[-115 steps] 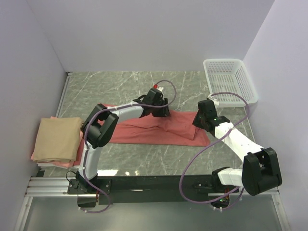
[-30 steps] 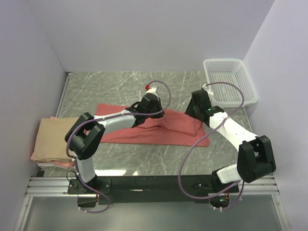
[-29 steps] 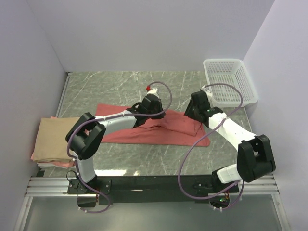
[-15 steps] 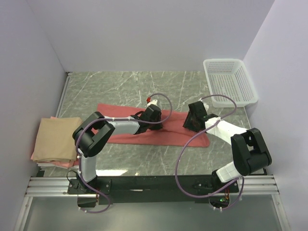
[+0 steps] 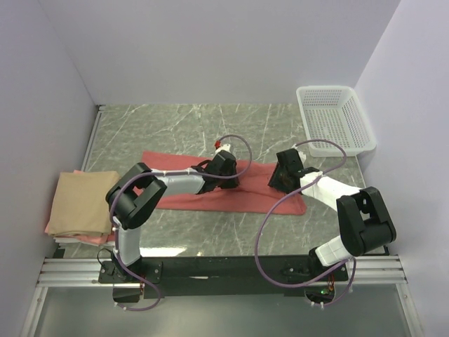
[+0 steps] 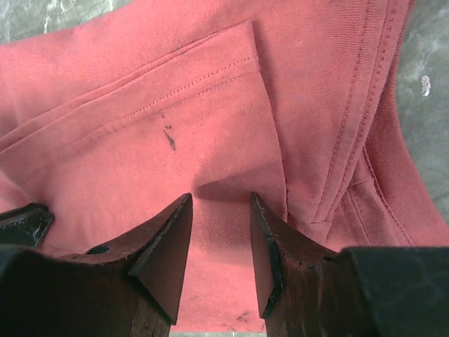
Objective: Fold and stack the t-shirts
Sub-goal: Fold the tshirt
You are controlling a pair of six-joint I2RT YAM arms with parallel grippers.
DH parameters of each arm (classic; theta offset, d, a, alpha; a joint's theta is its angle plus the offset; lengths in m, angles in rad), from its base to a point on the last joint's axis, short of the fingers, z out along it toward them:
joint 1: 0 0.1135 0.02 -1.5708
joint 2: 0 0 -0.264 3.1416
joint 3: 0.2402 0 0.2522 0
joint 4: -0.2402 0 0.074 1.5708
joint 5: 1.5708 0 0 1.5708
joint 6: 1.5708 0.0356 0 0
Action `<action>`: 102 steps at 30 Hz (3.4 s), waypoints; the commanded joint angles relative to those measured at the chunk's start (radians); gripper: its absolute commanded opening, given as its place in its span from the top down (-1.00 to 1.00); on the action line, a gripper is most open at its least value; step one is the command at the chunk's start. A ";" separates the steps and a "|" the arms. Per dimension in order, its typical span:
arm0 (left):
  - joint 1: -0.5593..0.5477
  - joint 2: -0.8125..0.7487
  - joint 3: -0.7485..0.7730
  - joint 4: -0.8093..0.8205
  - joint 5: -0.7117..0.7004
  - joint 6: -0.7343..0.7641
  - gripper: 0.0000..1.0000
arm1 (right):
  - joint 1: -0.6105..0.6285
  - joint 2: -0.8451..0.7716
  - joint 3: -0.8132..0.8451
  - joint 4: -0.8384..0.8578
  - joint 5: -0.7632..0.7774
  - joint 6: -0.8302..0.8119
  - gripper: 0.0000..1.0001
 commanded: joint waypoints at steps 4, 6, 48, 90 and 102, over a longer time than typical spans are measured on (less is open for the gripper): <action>0.052 -0.158 0.055 -0.143 -0.008 0.063 0.19 | -0.011 0.017 0.001 0.008 0.013 -0.009 0.08; 0.081 -0.210 0.037 -0.180 -0.008 0.061 0.13 | -0.011 0.023 -0.005 0.013 0.010 -0.010 0.08; 0.123 -0.380 -0.517 -0.186 -0.029 -0.175 0.71 | 0.061 0.290 0.271 -0.016 -0.034 0.030 0.06; -0.060 -0.060 -0.147 0.217 0.416 -0.476 0.05 | 0.031 0.947 1.572 -0.231 -0.104 -0.402 -0.11; -0.100 -0.353 -0.186 -0.310 0.101 -0.120 0.38 | 0.031 0.710 1.365 -0.361 -0.048 -0.248 -0.11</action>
